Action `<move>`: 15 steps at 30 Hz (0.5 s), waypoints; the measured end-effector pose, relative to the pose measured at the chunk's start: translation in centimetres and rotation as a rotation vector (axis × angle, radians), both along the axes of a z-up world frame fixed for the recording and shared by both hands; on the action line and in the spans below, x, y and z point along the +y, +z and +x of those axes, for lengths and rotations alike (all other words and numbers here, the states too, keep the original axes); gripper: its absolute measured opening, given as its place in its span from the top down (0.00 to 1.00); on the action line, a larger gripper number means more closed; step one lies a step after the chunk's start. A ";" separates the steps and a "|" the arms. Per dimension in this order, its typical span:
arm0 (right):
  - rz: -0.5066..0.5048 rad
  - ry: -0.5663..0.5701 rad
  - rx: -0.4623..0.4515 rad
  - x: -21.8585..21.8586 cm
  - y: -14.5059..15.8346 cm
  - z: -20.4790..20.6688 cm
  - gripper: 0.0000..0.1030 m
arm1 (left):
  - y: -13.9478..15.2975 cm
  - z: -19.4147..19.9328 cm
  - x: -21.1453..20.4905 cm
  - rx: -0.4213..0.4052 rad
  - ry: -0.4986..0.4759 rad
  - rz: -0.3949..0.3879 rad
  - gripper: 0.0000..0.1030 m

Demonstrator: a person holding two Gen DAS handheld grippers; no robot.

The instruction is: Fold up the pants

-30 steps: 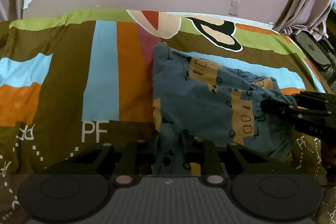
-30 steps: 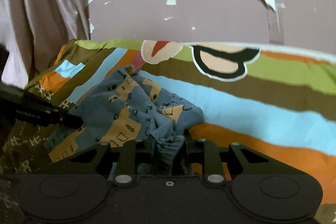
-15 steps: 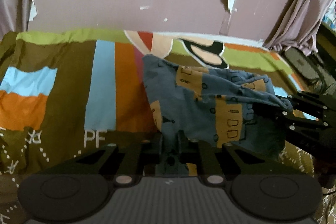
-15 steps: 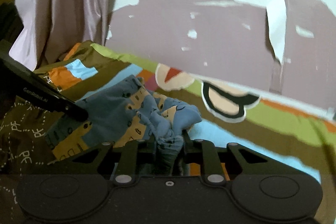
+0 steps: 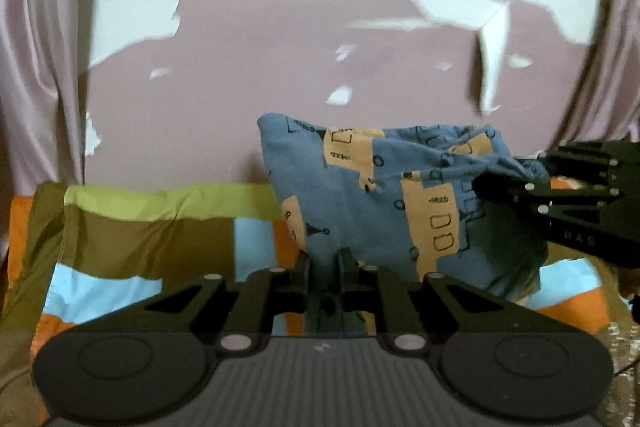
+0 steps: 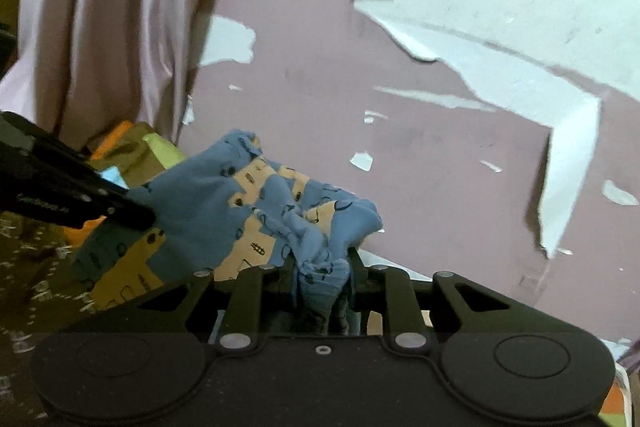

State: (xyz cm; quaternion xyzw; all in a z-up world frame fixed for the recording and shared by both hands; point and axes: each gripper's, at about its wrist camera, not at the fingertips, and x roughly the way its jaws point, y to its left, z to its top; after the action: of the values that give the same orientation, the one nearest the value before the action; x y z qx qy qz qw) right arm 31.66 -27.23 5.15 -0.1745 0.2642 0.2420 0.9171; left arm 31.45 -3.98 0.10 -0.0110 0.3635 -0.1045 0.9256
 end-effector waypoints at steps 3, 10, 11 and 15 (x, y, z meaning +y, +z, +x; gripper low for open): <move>-0.074 -0.059 0.000 0.7 -3.9 1.7 0.55 | -3.9 1.7 -1.0 0.063 0.039 0.148 0.78; -0.091 -0.145 -0.023 -1.3 -8.3 0.0 0.34 | -6.7 1.0 -0.9 0.045 0.026 0.299 0.41; -0.075 -0.158 -0.031 -1.8 -8.1 -0.3 0.29 | -6.5 0.9 -0.6 0.044 0.039 0.281 0.38; -0.005 -0.199 -0.055 -3.2 -6.8 -1.8 0.22 | -5.4 0.2 0.0 0.041 0.082 0.212 0.26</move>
State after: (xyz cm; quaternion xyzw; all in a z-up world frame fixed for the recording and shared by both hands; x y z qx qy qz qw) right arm 29.83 -30.47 -1.67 -0.1564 0.2554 0.1441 0.9432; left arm 31.64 -3.97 -5.28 0.0700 0.3904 -0.0271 0.9176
